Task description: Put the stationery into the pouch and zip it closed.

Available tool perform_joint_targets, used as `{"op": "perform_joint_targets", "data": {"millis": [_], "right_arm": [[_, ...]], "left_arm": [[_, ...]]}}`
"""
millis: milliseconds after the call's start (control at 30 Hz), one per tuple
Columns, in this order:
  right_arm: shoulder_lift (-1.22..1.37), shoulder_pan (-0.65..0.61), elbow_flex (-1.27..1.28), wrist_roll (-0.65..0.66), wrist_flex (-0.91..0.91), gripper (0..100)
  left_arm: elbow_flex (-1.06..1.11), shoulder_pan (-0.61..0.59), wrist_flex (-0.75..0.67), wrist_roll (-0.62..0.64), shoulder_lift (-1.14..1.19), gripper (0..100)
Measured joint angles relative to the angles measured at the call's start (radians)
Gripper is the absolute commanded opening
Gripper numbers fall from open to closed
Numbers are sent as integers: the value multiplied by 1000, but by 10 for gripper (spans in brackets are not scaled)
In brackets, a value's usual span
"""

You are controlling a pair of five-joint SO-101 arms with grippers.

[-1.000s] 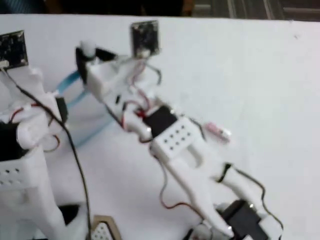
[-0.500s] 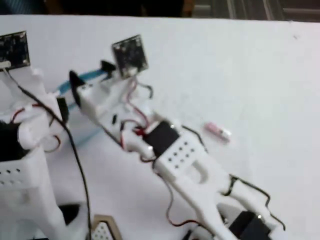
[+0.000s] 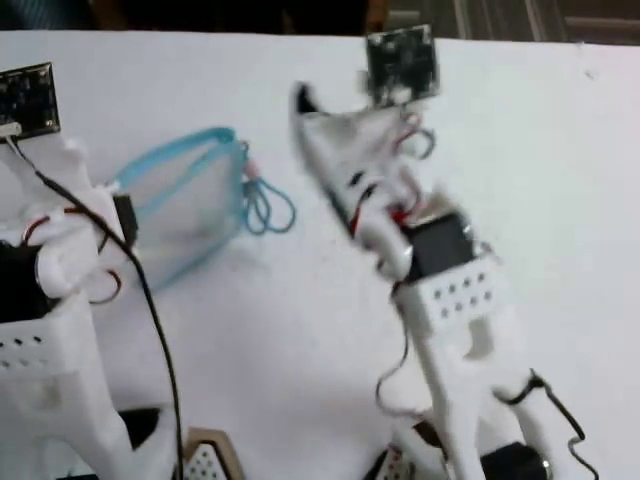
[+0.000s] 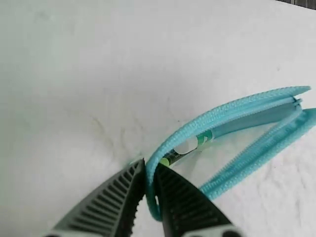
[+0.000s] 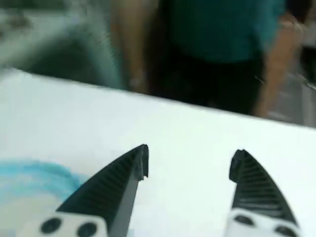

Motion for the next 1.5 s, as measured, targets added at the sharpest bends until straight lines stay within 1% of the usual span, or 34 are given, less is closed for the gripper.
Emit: {"op": "perform_joint_targets", "data": {"millis": [67,167,300,367,467,533,667,767,867,933,1133,1300,1367,1500], "right_arm": [[60,95,-3,143,107,255],[152,221,-3,394,282,255],[264,331,8,698,502,255],[299,364,54,810,543,254],[318,393,181,921,509,254],[322,400,287,950,428,254],[331,393,445,965,213,254],[331,397,488,965,94,254],[348,376,499,965,12,254],[385,362,499,942,-29,254],[565,350,423,913,-41,254],[715,358,281,910,60,244],[758,364,230,910,95,190],[790,365,183,910,104,6]], "left_arm": [[0,0,0,-2,0,24],[0,0,0,-2,0,24],[0,0,0,-2,0,24],[0,0,0,-2,0,24],[0,0,0,-2,0,24],[0,0,0,-2,0,24],[0,0,0,-2,0,24],[0,0,0,-2,0,24],[0,0,0,-2,0,24],[0,0,0,-2,0,24],[0,0,0,-2,0,24],[0,0,0,-2,0,24],[0,0,0,-2,0,24],[0,0,0,-2,0,24]]}}
